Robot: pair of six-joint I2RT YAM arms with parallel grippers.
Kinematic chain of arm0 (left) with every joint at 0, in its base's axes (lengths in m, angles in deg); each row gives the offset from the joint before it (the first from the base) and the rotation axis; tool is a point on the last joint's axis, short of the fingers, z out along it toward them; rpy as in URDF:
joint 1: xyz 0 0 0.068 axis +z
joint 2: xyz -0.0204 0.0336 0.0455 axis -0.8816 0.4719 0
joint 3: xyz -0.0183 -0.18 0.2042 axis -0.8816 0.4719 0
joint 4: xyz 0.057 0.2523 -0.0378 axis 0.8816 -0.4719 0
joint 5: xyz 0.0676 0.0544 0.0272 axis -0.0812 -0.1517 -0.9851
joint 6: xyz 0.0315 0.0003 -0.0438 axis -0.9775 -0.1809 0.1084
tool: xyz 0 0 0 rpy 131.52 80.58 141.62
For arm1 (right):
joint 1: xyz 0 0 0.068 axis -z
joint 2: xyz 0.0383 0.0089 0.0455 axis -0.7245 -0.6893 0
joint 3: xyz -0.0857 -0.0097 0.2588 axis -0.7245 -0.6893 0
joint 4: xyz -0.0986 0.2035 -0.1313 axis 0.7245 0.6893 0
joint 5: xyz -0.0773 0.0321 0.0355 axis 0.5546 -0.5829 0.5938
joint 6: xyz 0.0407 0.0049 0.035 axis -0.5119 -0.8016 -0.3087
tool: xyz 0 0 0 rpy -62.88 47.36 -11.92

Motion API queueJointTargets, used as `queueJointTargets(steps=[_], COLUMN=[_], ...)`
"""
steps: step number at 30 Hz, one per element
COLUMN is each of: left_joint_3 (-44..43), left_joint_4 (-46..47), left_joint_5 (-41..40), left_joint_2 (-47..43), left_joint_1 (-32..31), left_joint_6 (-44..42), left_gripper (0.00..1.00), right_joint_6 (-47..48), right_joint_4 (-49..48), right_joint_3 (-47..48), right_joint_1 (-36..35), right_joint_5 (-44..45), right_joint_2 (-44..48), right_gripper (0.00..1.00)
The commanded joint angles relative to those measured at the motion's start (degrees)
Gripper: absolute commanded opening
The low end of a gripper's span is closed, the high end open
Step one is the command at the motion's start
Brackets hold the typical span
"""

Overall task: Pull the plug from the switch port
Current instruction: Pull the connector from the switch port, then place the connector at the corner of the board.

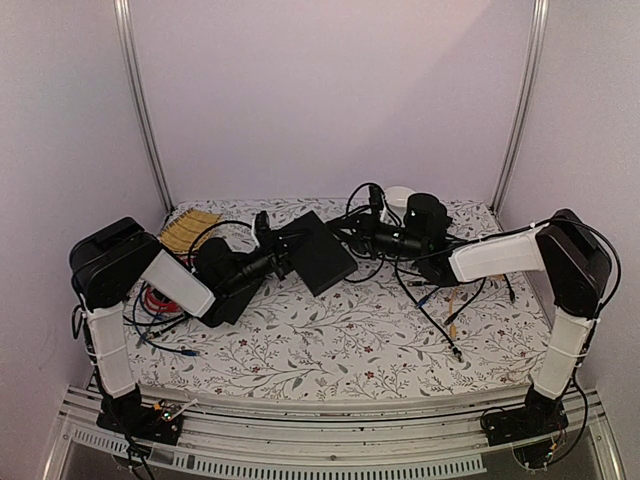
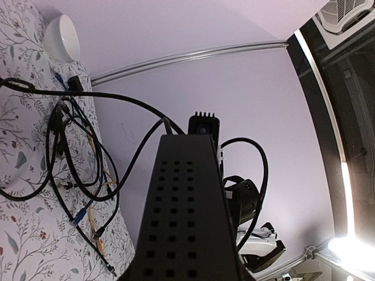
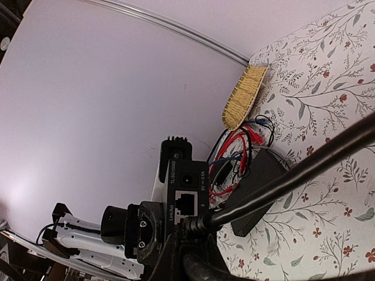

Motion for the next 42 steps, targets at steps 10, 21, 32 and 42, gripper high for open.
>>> queueJointTargets(steps=[10, 21, 32, 42], left_joint_3=[0.1, 0.8, 1.4, 1.4], left_joint_4=[4.8, 3.5, 1.1, 1.5], left_joint_5=[-2.1, -2.9, -3.1, -2.8], left_joint_2=[-3.5, -4.6, -5.6, -5.7], left_joint_1=[0.0, 0.2, 0.5, 0.4], left_joint_6=[-1.0, -2.4, -5.5, -5.5], left_gripper=[0.0, 0.0, 0.0, 0.0], right_joint_6=[1.2, 1.8, 0.9, -2.7], right_joint_4=[-0.9, -0.8, -0.8, -2.2], right_joint_3=[-5.8, -10.0, -22.0, -32.2], right_joint_1=[7.8, 11.3, 20.3, 24.5], right_joint_5=[1.6, 1.8, 0.0, 2.2], right_joint_2=[7.2, 12.1, 20.5, 18.3], right_gripper=[0.02, 0.02, 0.02, 0.05])
